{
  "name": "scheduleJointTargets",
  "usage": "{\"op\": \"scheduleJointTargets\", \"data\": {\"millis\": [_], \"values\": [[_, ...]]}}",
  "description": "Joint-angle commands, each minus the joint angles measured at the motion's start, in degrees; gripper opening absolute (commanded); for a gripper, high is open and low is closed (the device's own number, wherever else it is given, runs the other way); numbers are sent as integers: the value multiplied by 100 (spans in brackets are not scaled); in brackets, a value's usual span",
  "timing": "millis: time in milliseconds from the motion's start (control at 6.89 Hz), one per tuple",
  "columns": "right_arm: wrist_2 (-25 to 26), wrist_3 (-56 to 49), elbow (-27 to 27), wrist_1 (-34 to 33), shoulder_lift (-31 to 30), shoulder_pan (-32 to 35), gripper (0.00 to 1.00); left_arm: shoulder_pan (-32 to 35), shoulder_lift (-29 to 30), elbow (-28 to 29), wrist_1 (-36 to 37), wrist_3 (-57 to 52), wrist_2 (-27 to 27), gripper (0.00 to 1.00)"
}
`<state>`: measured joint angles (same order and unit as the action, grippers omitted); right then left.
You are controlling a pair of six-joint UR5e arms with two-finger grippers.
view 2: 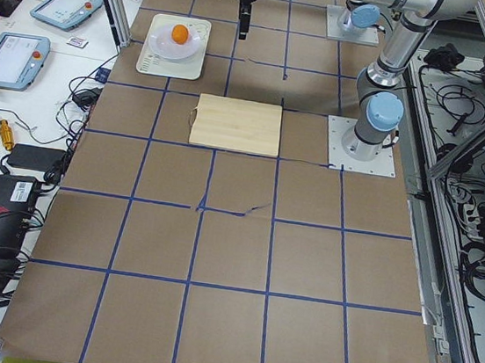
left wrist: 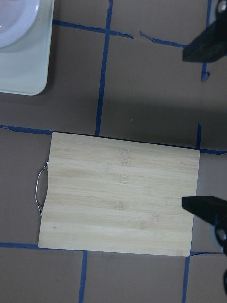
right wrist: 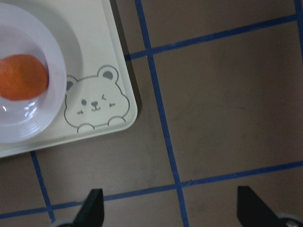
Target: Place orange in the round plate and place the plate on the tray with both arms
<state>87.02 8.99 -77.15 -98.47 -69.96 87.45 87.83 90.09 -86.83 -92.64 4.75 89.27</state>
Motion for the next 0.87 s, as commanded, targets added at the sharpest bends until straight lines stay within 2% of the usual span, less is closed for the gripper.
{"op": "scheduleJointTargets", "data": {"millis": [0, 145, 290, 435, 726], "values": [[994, -107, -2, 818, -535, 401, 100, -3, 0, 0, -8, 0, 3, 100], [975, -256, 33, 794, -658, 395, 100, -3, 0, 0, -8, -9, 12, 100], [792, -1005, 16, 759, -746, 386, 100, -12, 0, -26, -8, -9, 12, 100], [451, -1082, -2, 750, -869, 386, 100, -3, -26, -96, 1, -9, 12, 100], [412, -1101, -37, 759, -905, 360, 100, -3, -35, -106, 9, -9, 12, 100]]}}
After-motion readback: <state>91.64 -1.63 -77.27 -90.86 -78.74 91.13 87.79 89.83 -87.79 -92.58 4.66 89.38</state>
